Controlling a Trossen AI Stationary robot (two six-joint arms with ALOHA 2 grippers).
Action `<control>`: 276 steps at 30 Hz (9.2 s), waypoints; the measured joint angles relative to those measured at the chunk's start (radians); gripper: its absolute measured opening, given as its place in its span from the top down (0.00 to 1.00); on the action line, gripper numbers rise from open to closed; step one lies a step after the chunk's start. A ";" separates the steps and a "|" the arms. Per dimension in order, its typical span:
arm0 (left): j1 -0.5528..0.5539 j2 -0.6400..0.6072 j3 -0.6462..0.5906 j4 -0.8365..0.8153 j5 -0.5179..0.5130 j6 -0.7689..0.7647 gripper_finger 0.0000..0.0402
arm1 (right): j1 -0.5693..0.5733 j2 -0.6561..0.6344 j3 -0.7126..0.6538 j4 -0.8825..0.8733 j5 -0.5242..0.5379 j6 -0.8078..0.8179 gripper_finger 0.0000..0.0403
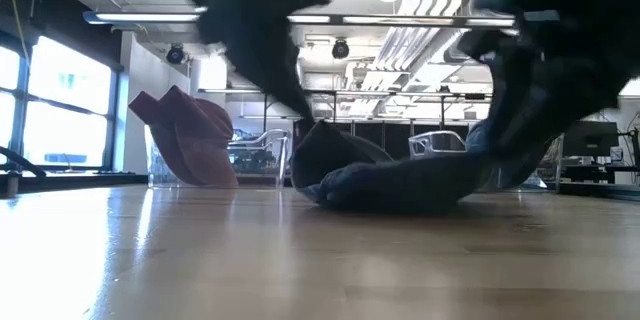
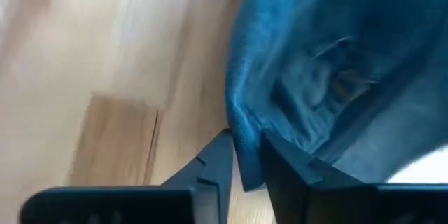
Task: Pick & Place hat
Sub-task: Put the blue cap into the right transparent bin
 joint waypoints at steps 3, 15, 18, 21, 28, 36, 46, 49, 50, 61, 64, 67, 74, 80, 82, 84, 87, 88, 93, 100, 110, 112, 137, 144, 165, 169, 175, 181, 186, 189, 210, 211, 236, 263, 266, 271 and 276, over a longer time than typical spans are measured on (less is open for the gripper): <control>-0.029 -0.009 -0.009 -0.006 0.002 -0.003 0.70 | -0.008 -0.065 0.014 -0.024 0.004 0.139 0.77; -0.079 0.096 -0.011 0.033 -0.001 0.218 0.70 | -0.231 -0.117 -0.090 0.299 -0.101 0.363 0.64; -0.073 0.136 -0.001 0.068 -0.012 0.330 0.70 | -0.294 -0.095 -0.128 0.291 -0.158 0.418 0.64; -0.073 0.172 -0.006 0.064 0.000 0.483 0.70 | -0.336 -0.094 -0.167 0.299 -0.220 0.433 0.64; -0.068 0.194 -0.004 0.083 0.001 0.690 0.70 | -0.351 -0.109 -0.191 0.299 -0.327 0.429 0.64; -0.097 0.172 -0.006 0.007 -0.137 0.729 0.70 | -0.318 -0.118 -0.191 0.294 -0.408 0.400 0.64; -0.131 0.160 0.071 -0.088 -0.184 0.690 0.65 | -0.272 -0.228 -0.191 0.283 -0.343 0.391 0.64; -0.118 0.178 0.072 -0.069 -0.177 0.731 0.56 | -0.251 -0.254 -0.191 0.282 -0.336 0.391 0.64; -0.112 0.186 0.072 -0.067 -0.184 0.738 0.52 | -0.241 -0.260 -0.191 0.282 -0.337 0.387 0.64; -0.030 0.281 0.074 0.059 -0.323 0.701 0.42 | -0.118 -0.279 -0.191 0.328 -0.399 0.336 0.64; -0.028 0.284 0.072 0.084 -0.324 0.679 0.51 | -0.068 -0.279 -0.191 0.386 -0.340 0.268 0.64; -0.027 0.285 0.071 0.097 -0.275 0.642 0.63 | -0.020 -0.275 -0.191 0.415 -0.225 0.194 0.64; -0.036 0.216 0.071 0.037 -0.047 0.524 0.86 | 0.018 -0.169 -0.190 0.484 -0.149 0.054 0.63; -0.035 0.207 0.071 0.026 0.007 0.442 0.98 | -0.007 -0.074 -0.190 0.607 -0.164 -0.082 0.55; -0.035 0.204 0.071 0.028 0.020 0.412 0.99 | -0.016 -0.046 -0.190 0.644 -0.145 -0.135 0.51; -0.035 0.204 0.071 0.022 0.024 0.397 0.99 | -0.019 -0.019 -0.189 0.648 -0.098 -0.183 0.48; -0.036 0.204 0.071 0.019 0.022 0.391 0.99 | -0.026 0.028 -0.179 0.647 -0.056 -0.246 0.47; -0.036 0.204 0.071 0.018 0.010 0.391 0.99 | -0.026 0.046 -0.171 0.647 -0.043 -0.260 0.47; -0.058 0.148 0.074 -0.029 -0.113 0.350 0.99 | -0.046 0.139 -0.095 0.629 0.047 -0.331 0.50; -0.113 0.128 0.073 -0.089 -0.293 0.307 0.99 | -0.071 0.189 -0.056 0.552 0.101 -0.314 0.65; -0.186 0.109 -0.003 0.102 -0.352 0.375 0.99 | -0.061 0.124 -0.058 0.456 0.046 -0.214 0.97; -0.188 0.107 -0.007 0.198 -0.303 0.420 0.99 | -0.062 0.094 -0.060 0.431 0.001 -0.191 0.96; -0.094 0.244 0.000 0.468 -0.048 0.448 0.30 | -0.050 0.035 -0.060 0.391 -0.040 -0.107 0.99; -0.108 0.289 0.001 0.523 -0.138 0.333 0.46 | -0.050 0.013 -0.060 0.396 -0.029 -0.101 0.98; -0.094 0.277 0.000 0.541 0.239 0.475 0.96 | -0.051 0.003 -0.060 0.390 -0.217 -0.137 0.85; -0.078 0.276 0.000 0.528 0.252 0.474 0.83 | -0.047 -0.034 -0.055 0.367 -0.226 -0.074 0.68; -0.051 0.266 0.069 0.458 0.304 0.426 0.55 | -0.013 -0.104 -0.048 0.333 -0.224 0.030 0.47; -0.068 0.232 0.280 0.009 0.285 0.312 0.35 | 0.025 -0.036 -0.048 0.491 -0.217 -0.042 0.42; -0.105 0.204 0.298 -0.150 0.026 0.271 0.32 | 0.029 0.050 -0.048 0.533 -0.184 -0.117 0.41; -0.105 0.185 0.239 -0.152 -0.091 0.194 0.31 | 0.028 0.101 -0.048 0.532 -0.138 -0.186 0.41; -0.195 -0.019 0.080 -0.268 -0.583 -0.108 0.31 | -0.038 0.156 -0.049 0.568 -0.024 -0.170 0.98; -0.202 -0.035 0.051 -0.260 -0.590 -0.133 0.31 | -0.038 0.146 -0.053 0.558 -0.021 -0.158 0.98; -0.271 -0.155 -0.502 0.464 -0.441 -0.246 0.31 | -0.477 -0.932 -0.413 0.908 0.310 -0.402 1.00; -0.270 -0.155 -0.501 0.502 -0.402 -0.198 0.31 | -1.205 -0.692 -0.413 0.757 -0.067 -0.441 0.99; -0.270 -0.155 -0.501 0.503 -0.399 -0.198 0.31 | -1.204 -0.702 -0.413 0.666 0.007 -0.381 1.00; -0.270 -0.155 -0.501 0.503 -0.398 -0.199 0.31 | -1.204 -0.706 -0.413 0.458 0.073 -0.300 0.98; -0.270 -0.155 -0.501 0.506 -0.396 -0.206 0.31 | -1.204 -0.706 -0.413 0.347 0.151 -0.274 0.96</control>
